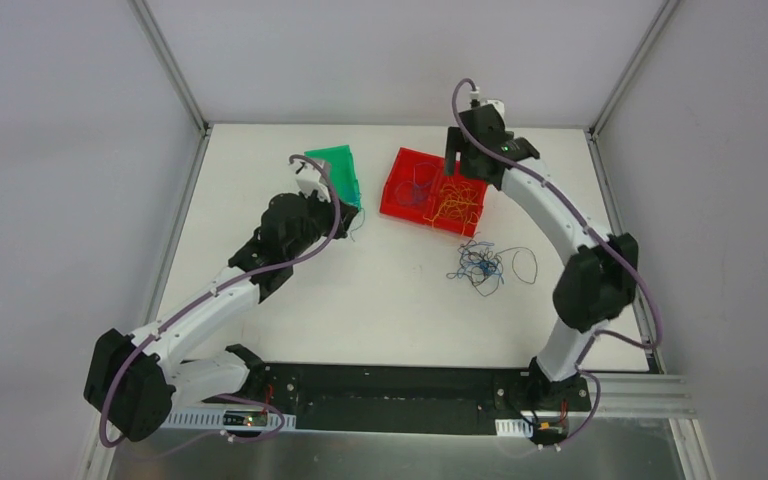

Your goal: Untangle the cables

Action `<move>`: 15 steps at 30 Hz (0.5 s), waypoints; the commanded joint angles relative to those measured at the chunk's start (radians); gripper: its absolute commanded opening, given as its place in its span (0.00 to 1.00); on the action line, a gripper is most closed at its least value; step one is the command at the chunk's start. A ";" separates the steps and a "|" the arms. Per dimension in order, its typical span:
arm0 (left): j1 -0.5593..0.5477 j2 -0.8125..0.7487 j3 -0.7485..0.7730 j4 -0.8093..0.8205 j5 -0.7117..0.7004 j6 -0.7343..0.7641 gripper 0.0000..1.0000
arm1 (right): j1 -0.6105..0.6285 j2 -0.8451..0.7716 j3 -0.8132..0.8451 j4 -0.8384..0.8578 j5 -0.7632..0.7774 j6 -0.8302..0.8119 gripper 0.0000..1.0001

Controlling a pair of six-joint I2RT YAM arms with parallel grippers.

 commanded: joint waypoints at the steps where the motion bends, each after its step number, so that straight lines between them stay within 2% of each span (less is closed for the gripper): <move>1: -0.027 0.046 0.096 -0.031 0.129 -0.010 0.00 | 0.043 -0.312 -0.239 0.167 -0.110 0.033 0.88; 5: -0.034 0.102 0.161 -0.091 0.158 0.041 0.00 | 0.048 -0.572 -0.507 0.317 -0.156 0.131 0.88; 9: -0.034 0.120 0.218 -0.144 0.091 0.115 0.00 | 0.049 -0.786 -0.747 0.433 -0.208 0.196 0.87; 11: -0.034 0.139 0.256 -0.143 0.131 0.140 0.00 | 0.048 -0.852 -0.801 0.458 -0.210 0.208 0.87; 15: -0.034 0.198 0.357 -0.147 0.282 0.131 0.00 | 0.049 -0.916 -0.805 0.437 -0.203 0.215 0.87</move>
